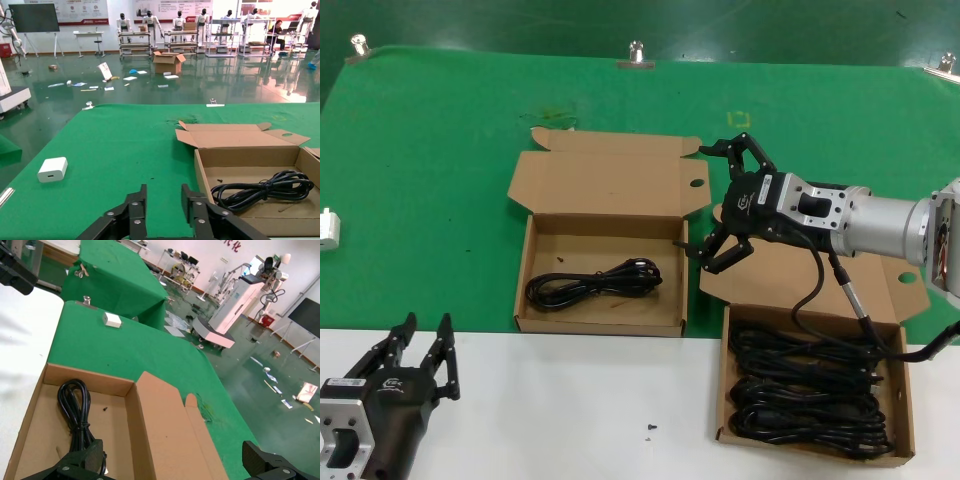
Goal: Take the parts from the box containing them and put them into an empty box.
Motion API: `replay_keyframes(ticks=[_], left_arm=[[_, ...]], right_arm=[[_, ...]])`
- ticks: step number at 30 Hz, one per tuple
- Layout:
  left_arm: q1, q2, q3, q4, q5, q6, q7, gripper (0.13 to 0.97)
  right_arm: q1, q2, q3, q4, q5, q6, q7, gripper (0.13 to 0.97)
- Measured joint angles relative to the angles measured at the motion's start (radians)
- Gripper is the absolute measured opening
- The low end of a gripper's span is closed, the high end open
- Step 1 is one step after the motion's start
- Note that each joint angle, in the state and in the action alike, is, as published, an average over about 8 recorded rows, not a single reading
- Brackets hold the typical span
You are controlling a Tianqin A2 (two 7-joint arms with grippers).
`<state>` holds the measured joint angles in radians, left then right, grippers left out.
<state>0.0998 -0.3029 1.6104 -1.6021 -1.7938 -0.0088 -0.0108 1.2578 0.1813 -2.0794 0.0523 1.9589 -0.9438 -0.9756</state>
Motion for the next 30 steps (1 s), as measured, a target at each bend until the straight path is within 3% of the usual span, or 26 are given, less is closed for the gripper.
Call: replay_keyframes(ticks=[4, 13, 21, 30], left_arm=[[0.000, 0.000, 0.000, 0.000, 0.000, 0.000, 0.000, 0.265], [0.000, 0.000, 0.000, 0.000, 0.000, 0.000, 0.000, 0.427], [0.000, 0.000, -0.001, 0.000, -0.001, 0.001, 0.001, 0.644], [0.000, 0.001, -0.002, 0.000, -0.001, 0.002, 0.003, 0.817]], right_arm=[[0.000, 0.000, 0.000, 0.000, 0.000, 0.000, 0.000, 0.966], [-0.035, 0.003, 0.013, 0.042, -0.004, 0.026, 0.026, 0.966], [-0.147, 0.014, 0.056, 0.180, -0.018, 0.110, 0.113, 0.966], [-0.296, 0.028, 0.113, 0.363, -0.037, 0.221, 0.229, 0.966]])
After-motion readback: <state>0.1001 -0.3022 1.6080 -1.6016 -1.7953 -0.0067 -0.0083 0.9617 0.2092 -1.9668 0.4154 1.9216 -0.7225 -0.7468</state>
